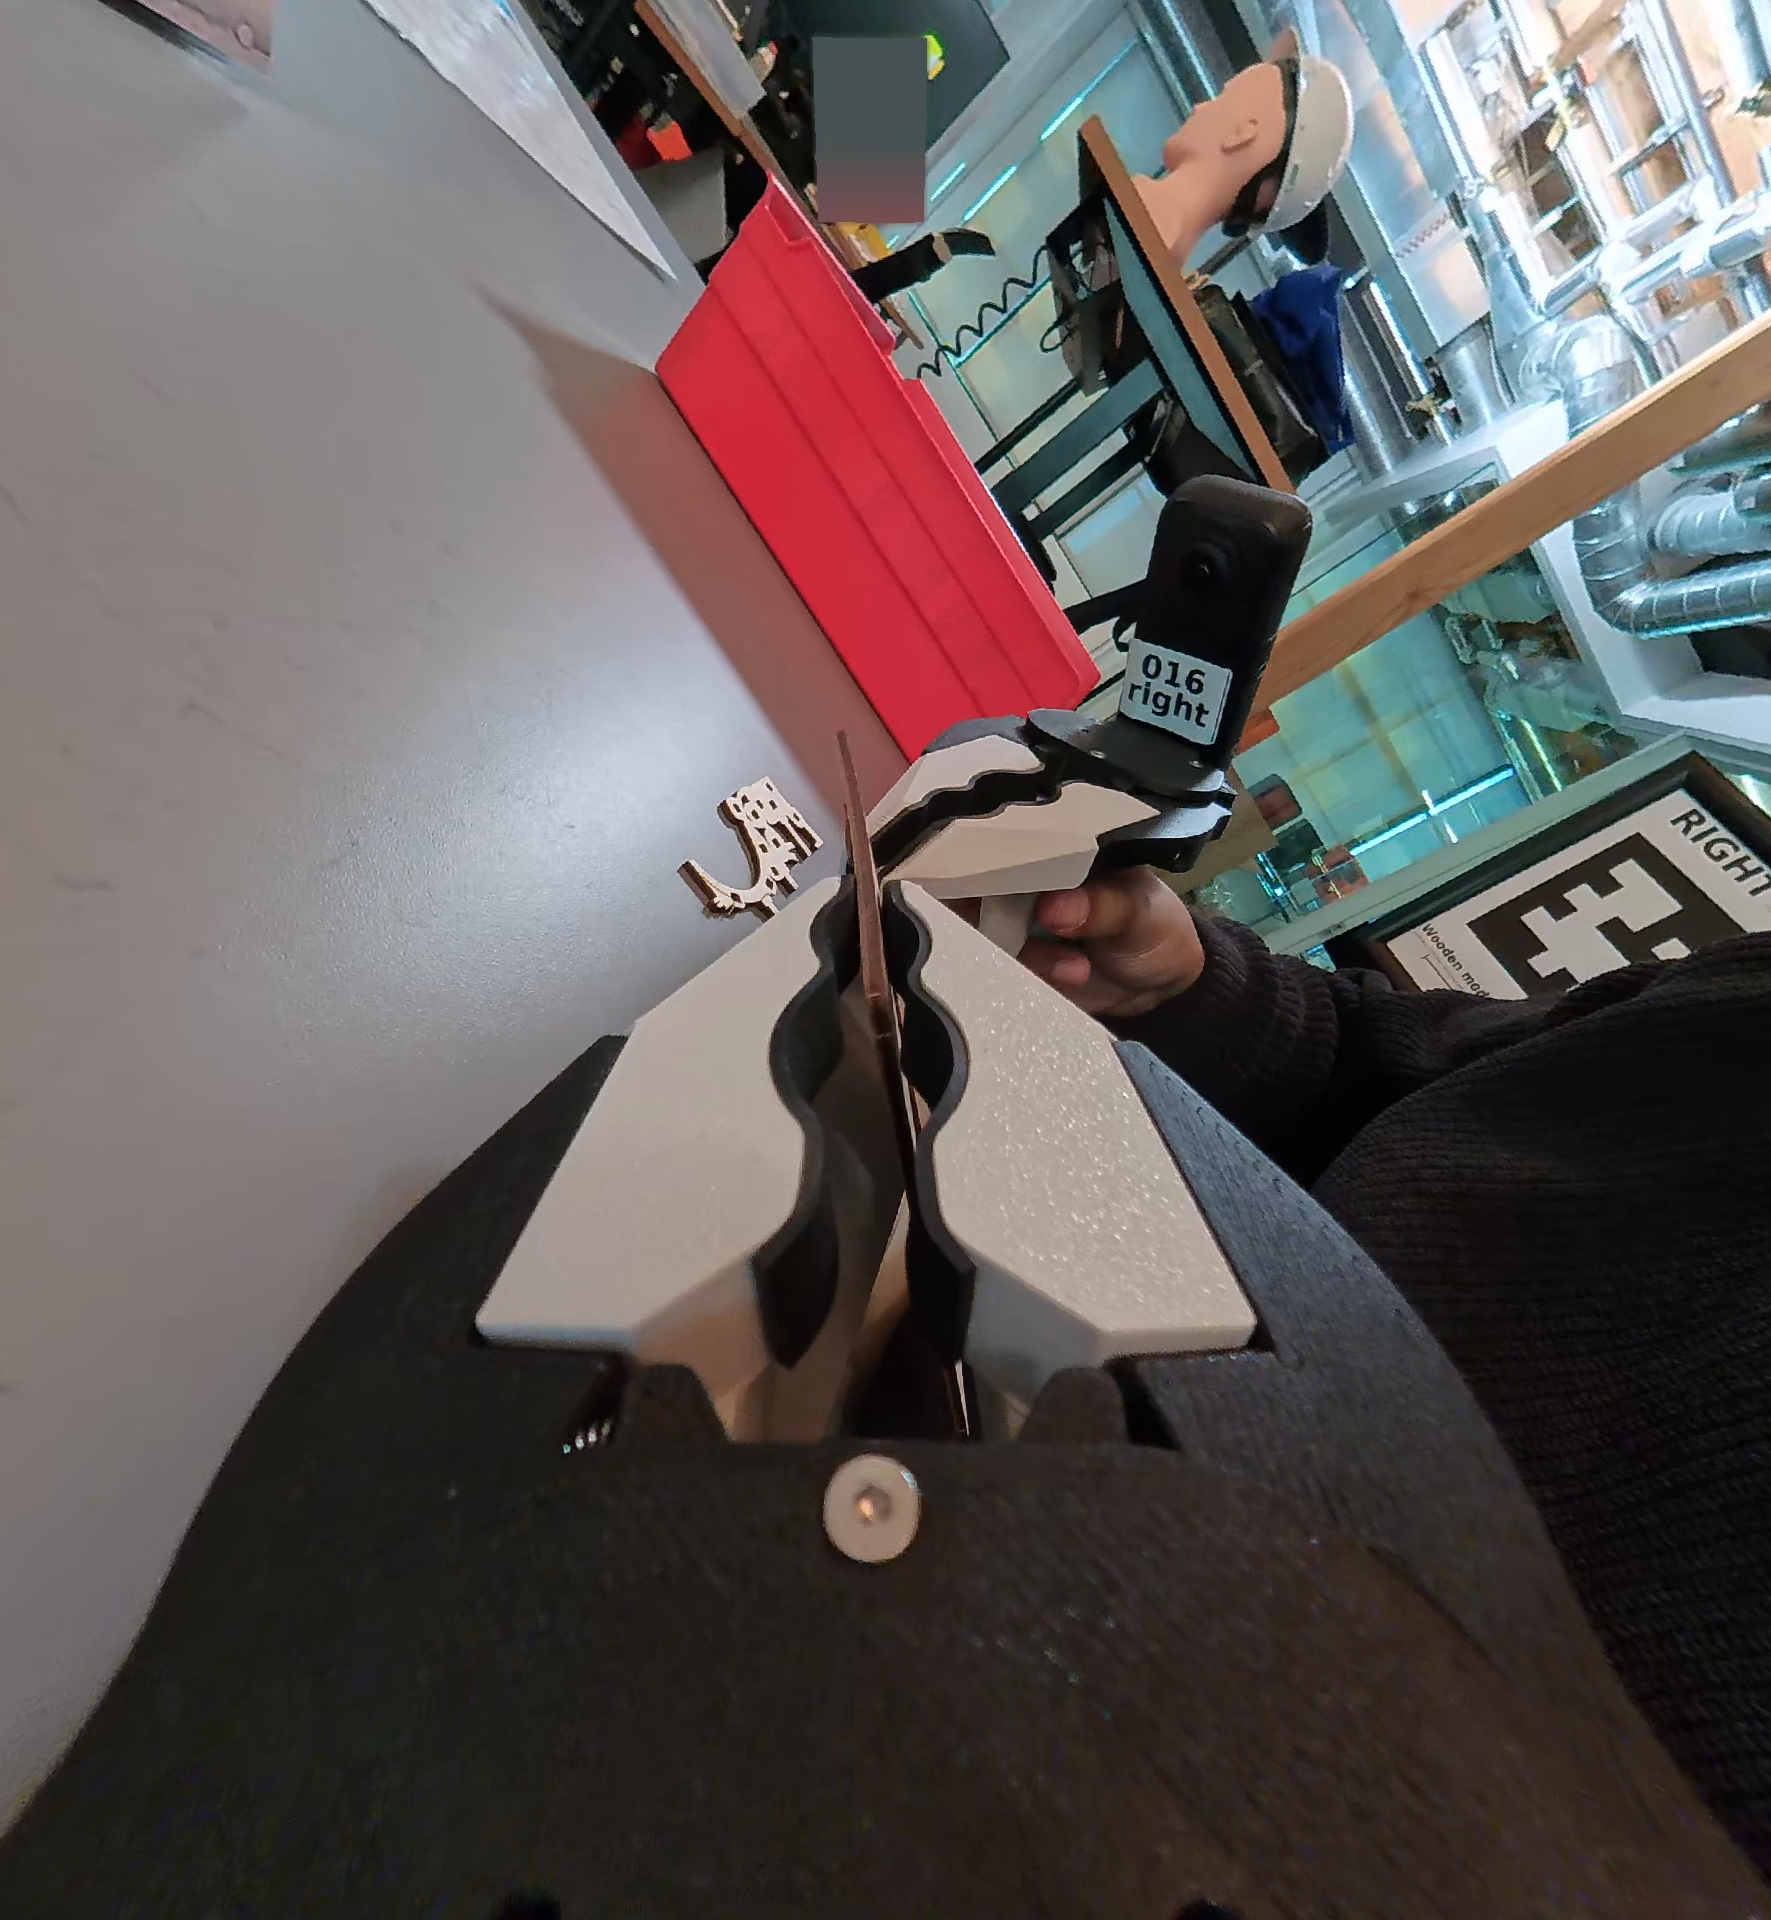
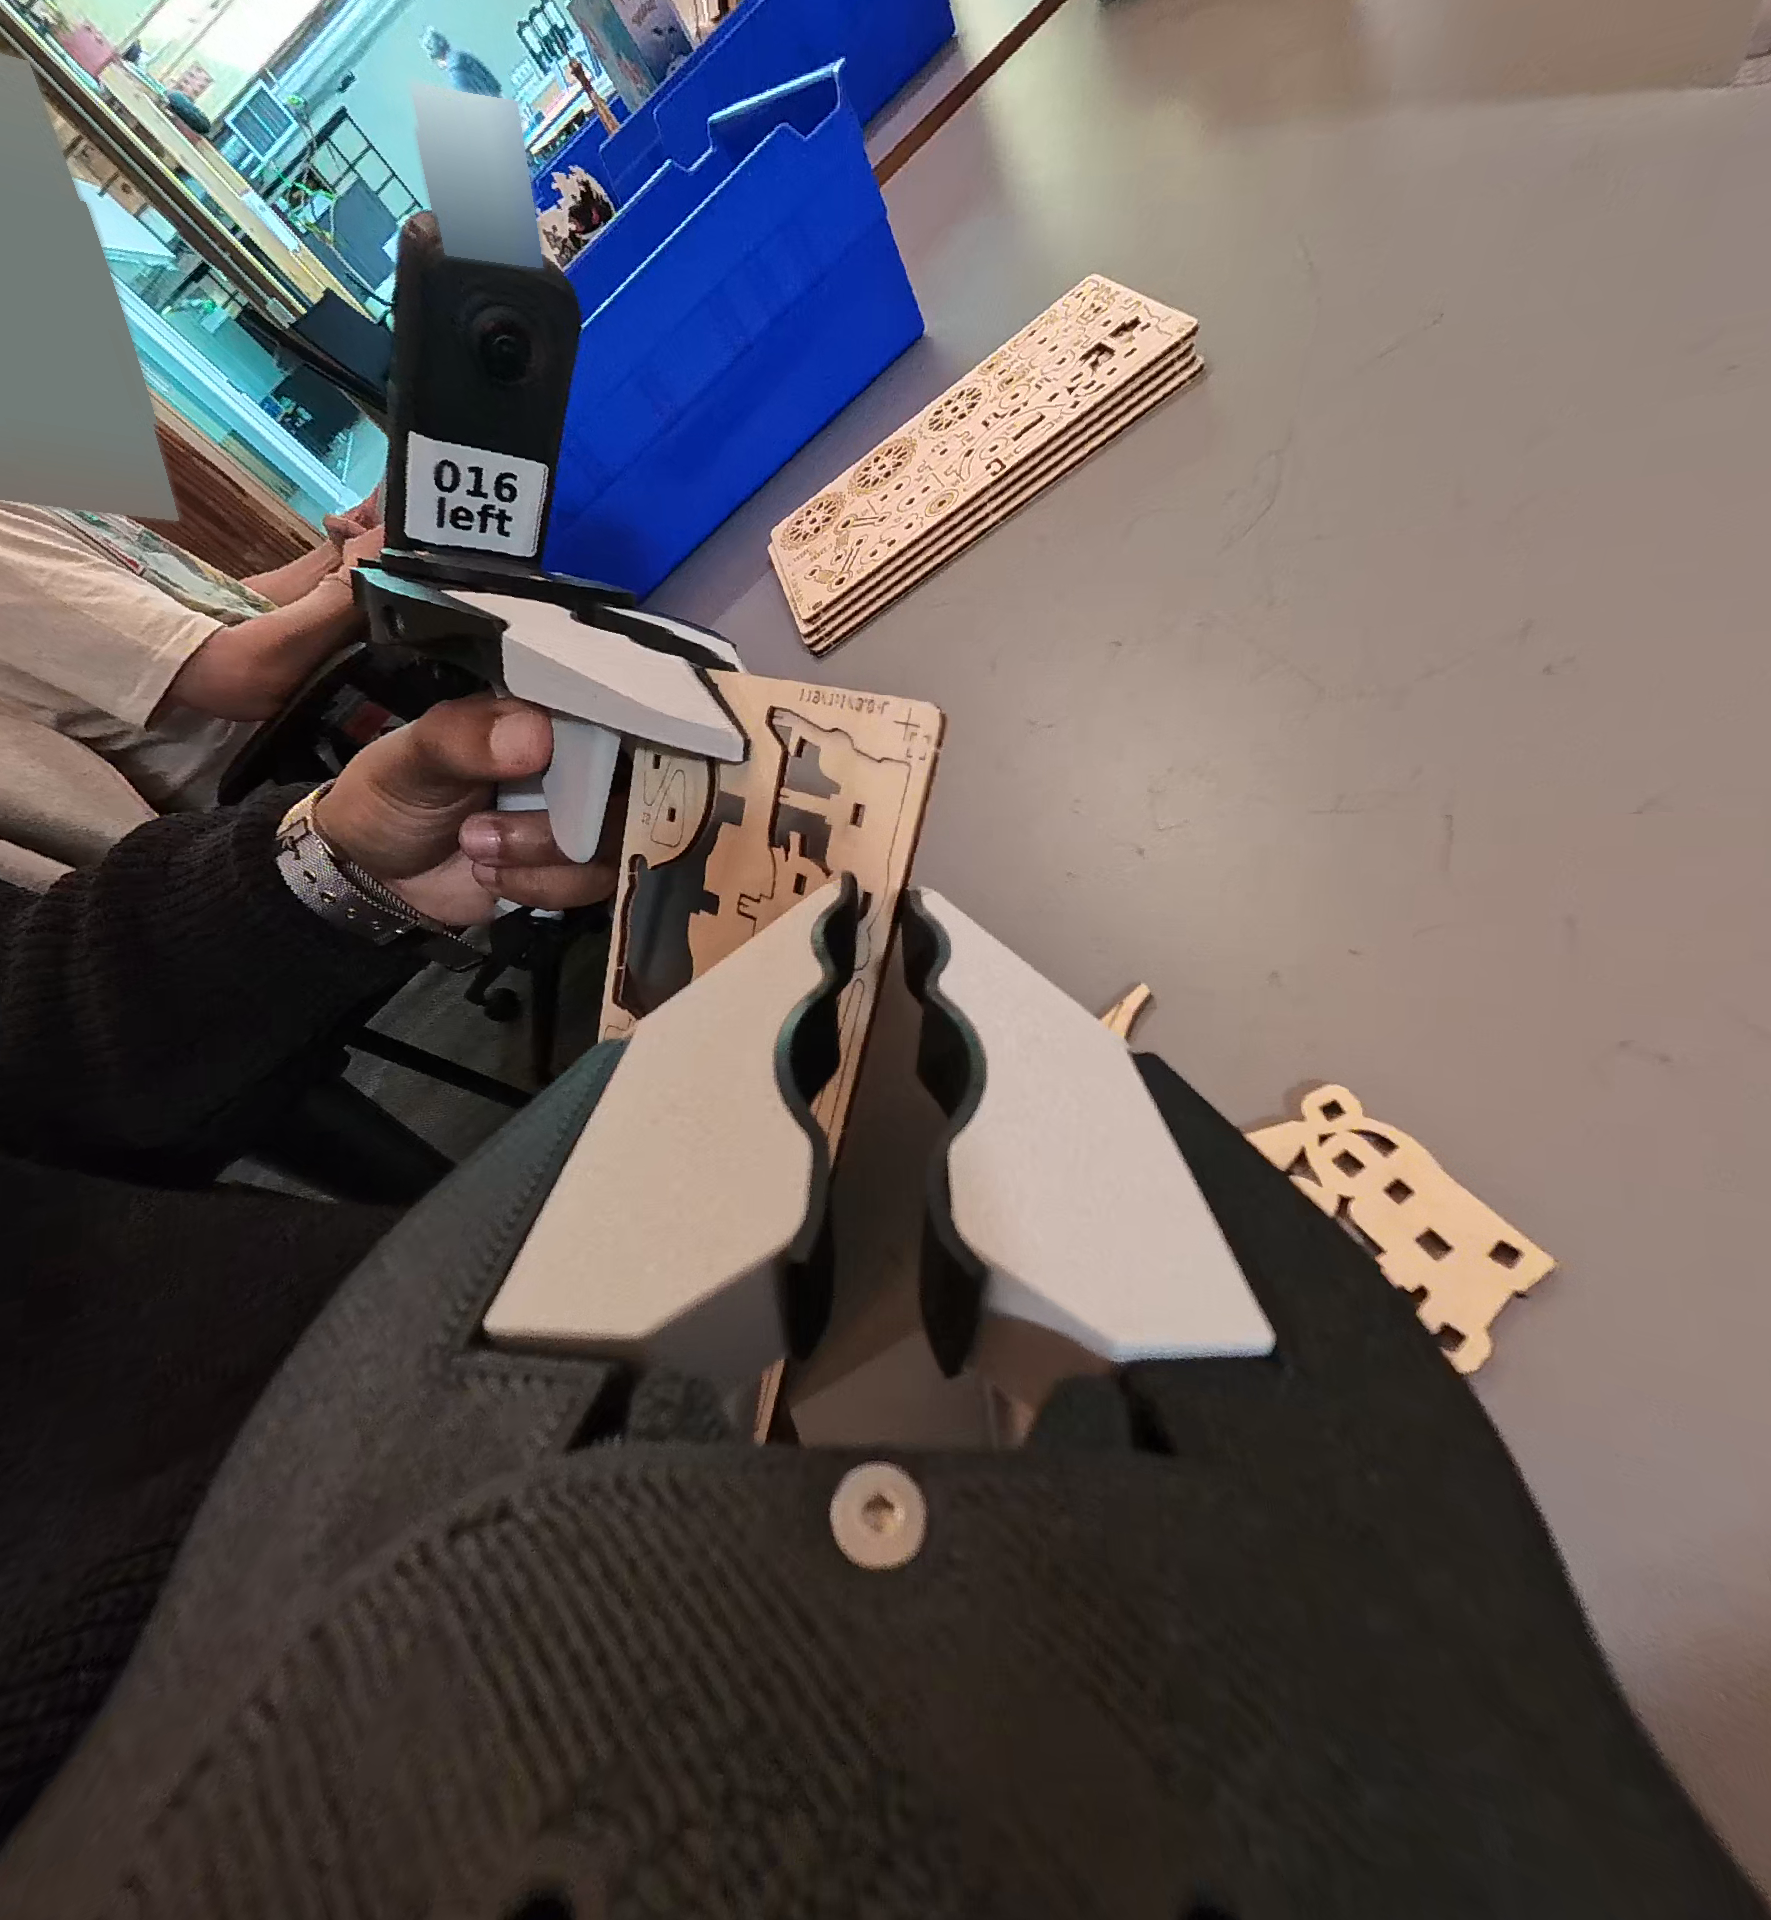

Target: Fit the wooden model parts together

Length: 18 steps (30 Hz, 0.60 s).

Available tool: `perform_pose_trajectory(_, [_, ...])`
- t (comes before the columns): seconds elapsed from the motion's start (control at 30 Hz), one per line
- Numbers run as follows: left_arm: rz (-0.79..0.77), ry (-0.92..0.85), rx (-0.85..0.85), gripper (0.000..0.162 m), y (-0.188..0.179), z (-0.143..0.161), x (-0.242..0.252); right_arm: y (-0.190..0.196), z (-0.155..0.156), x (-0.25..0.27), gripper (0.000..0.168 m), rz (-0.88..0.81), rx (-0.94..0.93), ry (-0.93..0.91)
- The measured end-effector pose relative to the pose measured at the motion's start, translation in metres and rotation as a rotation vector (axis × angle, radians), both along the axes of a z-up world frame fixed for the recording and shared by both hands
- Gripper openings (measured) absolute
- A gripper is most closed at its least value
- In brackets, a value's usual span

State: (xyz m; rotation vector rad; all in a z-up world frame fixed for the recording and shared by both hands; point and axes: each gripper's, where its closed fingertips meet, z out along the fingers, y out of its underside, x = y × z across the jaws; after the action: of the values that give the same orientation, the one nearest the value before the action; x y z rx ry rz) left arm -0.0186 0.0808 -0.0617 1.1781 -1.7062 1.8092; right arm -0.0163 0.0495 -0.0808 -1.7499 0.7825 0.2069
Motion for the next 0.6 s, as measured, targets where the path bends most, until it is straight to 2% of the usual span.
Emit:
perform_pose_trajectory(0.33, [0.006, 0.021, -0.037, 0.0, 0.003, 0.003, 0.003, 0.003, 0.005, 0.001, 0.008, -0.001, 0.067, 0.004])
perform_pose_trajectory(0.43, [0.01, 0.025, -0.053, 0.0, 0.006, 0.005, 0.005, 0.002, 0.005, 0.004, 0.017, -0.017, 0.059, -0.015])
perform_pose_trajectory(0.6, [0.037, 0.028, -0.077, 0.0, 0.014, 0.007, 0.01, 0.003, 0.004, 0.002, 0.023, -0.006, 0.038, -0.041])
